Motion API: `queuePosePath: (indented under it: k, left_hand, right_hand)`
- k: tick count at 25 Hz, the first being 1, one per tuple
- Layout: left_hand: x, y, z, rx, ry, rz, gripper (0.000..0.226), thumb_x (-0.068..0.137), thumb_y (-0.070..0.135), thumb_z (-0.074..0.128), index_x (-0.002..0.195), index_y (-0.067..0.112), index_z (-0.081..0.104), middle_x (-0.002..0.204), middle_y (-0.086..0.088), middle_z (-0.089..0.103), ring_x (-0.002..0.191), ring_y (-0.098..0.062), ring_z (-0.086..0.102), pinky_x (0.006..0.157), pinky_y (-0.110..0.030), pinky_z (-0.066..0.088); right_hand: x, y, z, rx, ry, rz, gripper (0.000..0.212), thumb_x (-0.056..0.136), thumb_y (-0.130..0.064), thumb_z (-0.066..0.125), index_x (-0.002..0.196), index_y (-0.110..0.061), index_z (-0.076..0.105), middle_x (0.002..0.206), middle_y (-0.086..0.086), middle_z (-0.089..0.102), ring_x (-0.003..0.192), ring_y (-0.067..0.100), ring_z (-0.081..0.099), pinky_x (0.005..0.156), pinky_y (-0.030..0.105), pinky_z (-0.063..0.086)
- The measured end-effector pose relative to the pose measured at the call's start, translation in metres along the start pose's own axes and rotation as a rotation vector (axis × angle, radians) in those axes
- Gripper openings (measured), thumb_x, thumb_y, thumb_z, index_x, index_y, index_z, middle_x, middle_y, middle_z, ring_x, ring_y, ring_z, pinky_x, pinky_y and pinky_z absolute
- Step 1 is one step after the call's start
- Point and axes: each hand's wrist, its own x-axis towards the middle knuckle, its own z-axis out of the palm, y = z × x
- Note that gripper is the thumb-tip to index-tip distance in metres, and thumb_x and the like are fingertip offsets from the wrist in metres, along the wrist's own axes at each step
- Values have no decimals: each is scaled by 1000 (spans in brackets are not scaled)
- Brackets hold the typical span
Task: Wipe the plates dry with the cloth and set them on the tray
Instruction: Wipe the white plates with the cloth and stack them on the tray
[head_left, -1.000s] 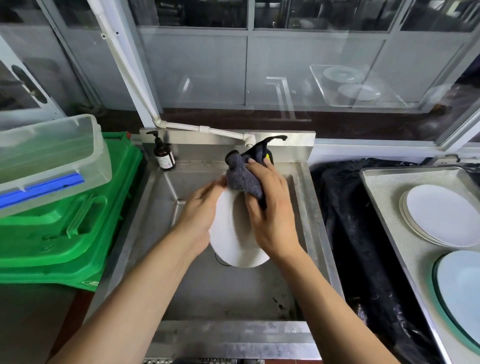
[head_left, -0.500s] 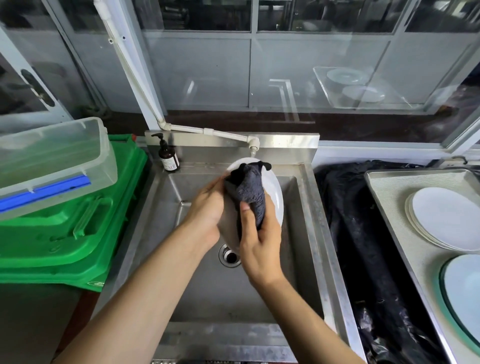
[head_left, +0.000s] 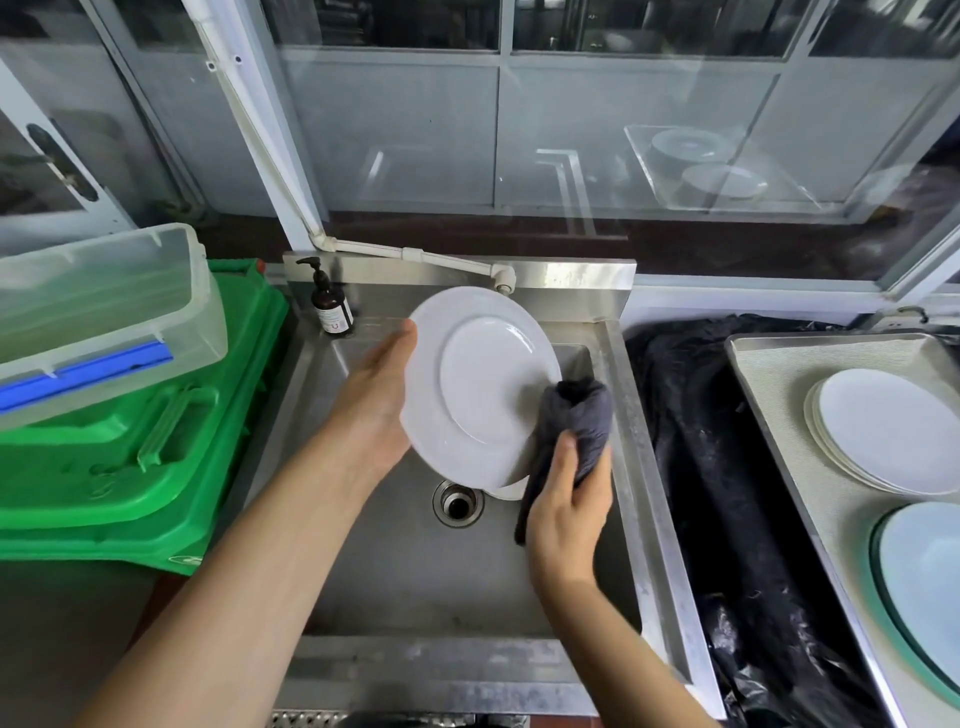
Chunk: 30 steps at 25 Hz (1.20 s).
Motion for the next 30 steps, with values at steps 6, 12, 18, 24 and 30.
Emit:
queuePosePath:
  k: [6,12,18,24,30]
  left_hand:
    - [-7,-2,2,23,-87,31,31,98,37,61,125,22,66,117,0,74,109,-21,69,95,-41,54]
    - [-5,-17,4,83,-65,70,18,96,35,65,101,19,72,113,-1,76,115,-20,66,107,-42,47]
    - [0,-19,5,29,-30,44,27,101,23,58,118,8,71,117,-17,72,114,-33,67,105,-50,49]
    - [3,-14,4,14,-56,52,18,100,23,61,101,13,75,99,-10,78,100,-27,73,92,-40,56]
    - [13,-2,0,-74,-51,25,24,98,28,61,113,14,74,108,-14,75,94,-27,72,81,-36,60]
  right_hand:
    - [68,-23,-1,-52,-68,-69,22,106,-30,52,126,-29,63,116,-27,69,114,-7,62,98,17,48]
    - [69,-42,27,-250,-353,-366,38,103,-43,51,139,-51,44,139,-46,44,138,-8,41,117,20,32]
    - [45,-35,36,-279,-510,-510,41,105,-36,52,144,-23,53,149,-19,45,150,12,34,120,22,25]
    - [65,-49,37,-270,-515,-469,38,104,-28,54,140,-38,48,149,-15,49,143,17,44,120,31,32]
    - [20,-27,5,-298,-747,-641,45,108,-39,46,151,-27,43,157,-21,38,151,18,34,122,32,27]
